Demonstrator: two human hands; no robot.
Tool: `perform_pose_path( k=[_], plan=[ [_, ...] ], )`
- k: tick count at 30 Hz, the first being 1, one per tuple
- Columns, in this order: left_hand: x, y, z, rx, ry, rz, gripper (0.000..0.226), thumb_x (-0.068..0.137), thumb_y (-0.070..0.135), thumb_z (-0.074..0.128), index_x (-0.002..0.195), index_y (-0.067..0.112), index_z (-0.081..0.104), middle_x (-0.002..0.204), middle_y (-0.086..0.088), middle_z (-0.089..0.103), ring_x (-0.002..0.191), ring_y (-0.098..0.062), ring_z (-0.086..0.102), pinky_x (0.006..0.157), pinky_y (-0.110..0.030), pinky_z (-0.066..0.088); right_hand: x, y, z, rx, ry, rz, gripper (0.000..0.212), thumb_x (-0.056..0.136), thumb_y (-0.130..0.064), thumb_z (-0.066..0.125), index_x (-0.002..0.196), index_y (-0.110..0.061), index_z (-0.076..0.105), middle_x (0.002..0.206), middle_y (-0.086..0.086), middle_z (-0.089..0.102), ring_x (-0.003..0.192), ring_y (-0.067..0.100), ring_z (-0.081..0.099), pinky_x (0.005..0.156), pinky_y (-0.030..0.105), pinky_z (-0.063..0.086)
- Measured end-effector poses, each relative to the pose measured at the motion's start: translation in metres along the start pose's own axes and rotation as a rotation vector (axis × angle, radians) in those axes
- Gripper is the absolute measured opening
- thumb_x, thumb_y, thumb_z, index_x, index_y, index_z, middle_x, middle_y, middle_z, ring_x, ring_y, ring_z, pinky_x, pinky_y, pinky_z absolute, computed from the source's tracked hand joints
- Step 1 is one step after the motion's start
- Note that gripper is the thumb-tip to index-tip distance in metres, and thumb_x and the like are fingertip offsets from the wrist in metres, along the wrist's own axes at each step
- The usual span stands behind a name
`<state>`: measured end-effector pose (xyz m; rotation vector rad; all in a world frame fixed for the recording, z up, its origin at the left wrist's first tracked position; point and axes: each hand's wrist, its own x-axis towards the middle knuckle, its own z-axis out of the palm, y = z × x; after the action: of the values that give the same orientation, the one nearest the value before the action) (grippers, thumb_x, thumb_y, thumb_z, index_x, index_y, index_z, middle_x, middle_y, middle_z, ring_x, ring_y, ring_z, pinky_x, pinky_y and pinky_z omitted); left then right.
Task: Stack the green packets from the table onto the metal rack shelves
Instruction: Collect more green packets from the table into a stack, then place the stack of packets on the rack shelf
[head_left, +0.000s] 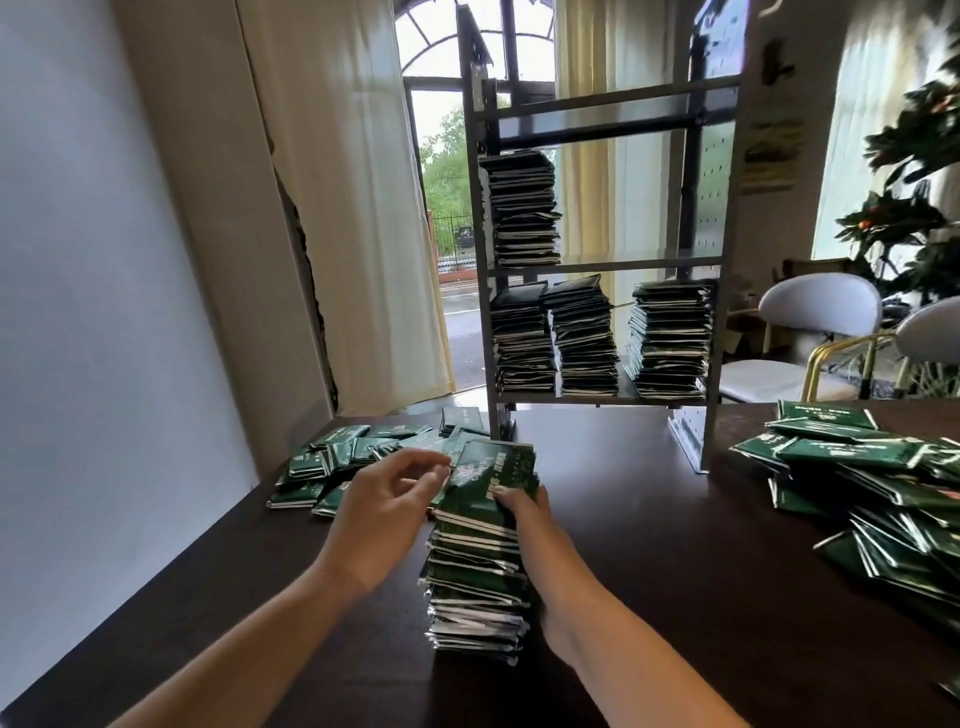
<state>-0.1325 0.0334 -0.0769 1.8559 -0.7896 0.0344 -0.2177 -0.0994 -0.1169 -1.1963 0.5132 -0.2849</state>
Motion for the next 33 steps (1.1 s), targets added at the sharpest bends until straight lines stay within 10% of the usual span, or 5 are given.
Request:
perform_pose_path(
  k=[5, 9, 22, 30, 33],
  plan=[
    [0.007, -0.024, -0.005, -0.069, -0.275, -0.486, 0.061, 0.088, 0.067, 0.058, 0.130, 0.023, 0.059, 0.131, -0.001, 0.061, 0.117, -0.025, 0.061, 0.099, -0.046, 0.052, -0.015, -0.006, -0.004, 0.004, -0.071, 0.024, 0.059, 0.096, -0.043, 0.055, 0.151, -0.031, 0.035, 0.101, 0.013, 0.075, 0.067, 0.021, 0.075, 0.049, 0.026, 0.054],
    [0.004, -0.039, -0.004, -0.273, -0.447, -0.697, 0.085, 0.060, 0.082, 0.065, 0.124, 0.027, 0.068, 0.106, -0.003, 0.068, 0.097, -0.023, 0.065, 0.082, -0.039, 0.052, -0.017, -0.007, -0.002, 0.036, -0.058, 0.086, 0.057, 0.094, -0.045, 0.056, 0.147, -0.029, 0.043, 0.095, 0.015, 0.077, 0.070, 0.026, 0.076, 0.052, 0.030, 0.056],
    [-0.006, -0.035, 0.014, -0.500, -0.364, -0.825, 0.099, 0.051, 0.072, 0.083, 0.125, 0.010, 0.060, 0.110, -0.014, 0.075, 0.107, -0.031, 0.071, 0.097, -0.048, 0.053, -0.023, -0.012, -0.011, 0.049, -0.104, 0.212, 0.046, 0.091, -0.047, 0.060, 0.116, -0.010, 0.072, 0.096, 0.016, 0.077, 0.069, 0.027, 0.074, 0.057, 0.029, 0.058],
    [-0.014, -0.032, 0.038, -0.636, -0.337, -0.769, 0.058, 0.071, 0.069, 0.072, 0.079, 0.015, 0.053, 0.050, 0.000, 0.057, 0.045, -0.017, 0.058, 0.056, -0.030, 0.045, -0.028, -0.008, -0.022, 0.179, -0.084, 0.163, 0.040, 0.092, -0.045, 0.060, 0.088, -0.009, 0.077, 0.083, 0.015, 0.075, 0.064, 0.028, 0.071, 0.065, 0.033, 0.057],
    [-0.017, -0.033, 0.047, -0.608, -0.315, -0.717, 0.075, 0.063, 0.077, 0.077, 0.097, 0.011, 0.074, 0.080, -0.009, 0.075, 0.076, -0.025, 0.073, 0.081, -0.043, 0.058, -0.031, -0.005, -0.024, 0.221, -0.050, 0.137, 0.040, 0.091, -0.044, 0.060, 0.092, -0.007, 0.077, 0.087, 0.018, 0.075, 0.068, 0.030, 0.072, 0.068, 0.035, 0.057]
  ],
)
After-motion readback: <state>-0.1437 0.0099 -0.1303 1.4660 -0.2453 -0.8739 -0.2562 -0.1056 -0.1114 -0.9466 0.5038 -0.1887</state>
